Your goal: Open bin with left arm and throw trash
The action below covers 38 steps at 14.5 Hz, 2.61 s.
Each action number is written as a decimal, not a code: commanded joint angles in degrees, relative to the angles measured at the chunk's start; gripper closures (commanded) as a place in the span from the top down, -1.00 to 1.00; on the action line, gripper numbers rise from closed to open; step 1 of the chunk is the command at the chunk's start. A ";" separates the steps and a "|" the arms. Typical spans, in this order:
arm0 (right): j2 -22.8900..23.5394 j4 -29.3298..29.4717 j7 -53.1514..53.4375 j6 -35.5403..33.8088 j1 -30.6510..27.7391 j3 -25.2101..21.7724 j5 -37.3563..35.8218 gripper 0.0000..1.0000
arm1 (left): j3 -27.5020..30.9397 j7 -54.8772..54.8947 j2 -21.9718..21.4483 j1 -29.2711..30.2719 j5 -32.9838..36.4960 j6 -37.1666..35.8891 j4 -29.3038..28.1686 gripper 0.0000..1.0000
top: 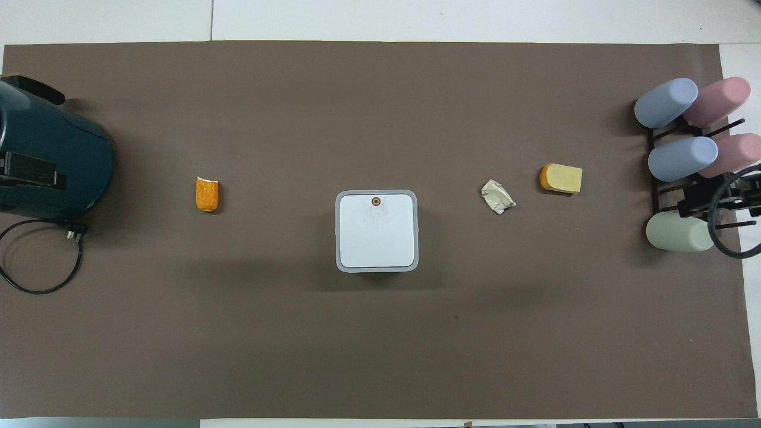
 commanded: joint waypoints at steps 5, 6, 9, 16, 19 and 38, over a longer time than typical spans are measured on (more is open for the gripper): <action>-0.70 -0.94 1.47 -0.02 -0.11 0.29 -0.30 1.00 | 0.31 1.11 -2.51 1.84 1.30 -1.45 -2.32 1.00; -0.70 -0.94 1.47 -0.02 -0.20 0.46 -0.30 1.00 | 0.31 0.33 -2.60 1.85 1.30 -1.28 -2.33 1.00; -0.70 -0.94 1.30 -0.28 -0.29 0.46 -0.30 1.00 | -0.30 0.23 -2.51 1.14 1.30 -0.58 -1.98 1.00; -1.31 -6.89 0.77 9.27 -1.34 5.11 0.05 1.00 | -0.66 -9.76 -3.04 -12.10 1.21 8.82 -5.57 0.51; 0.09 -10.85 0.77 17.18 -1.70 7.40 0.14 1.00 | -0.66 -14.17 -3.04 -20.10 1.21 12.50 -9.08 -1.00; 14.51 -31.08 -10.04 60.01 -1.17 17.07 6.29 0.62 | -0.92 -27.62 13.48 -41.21 1.04 50.84 -18.76 -1.00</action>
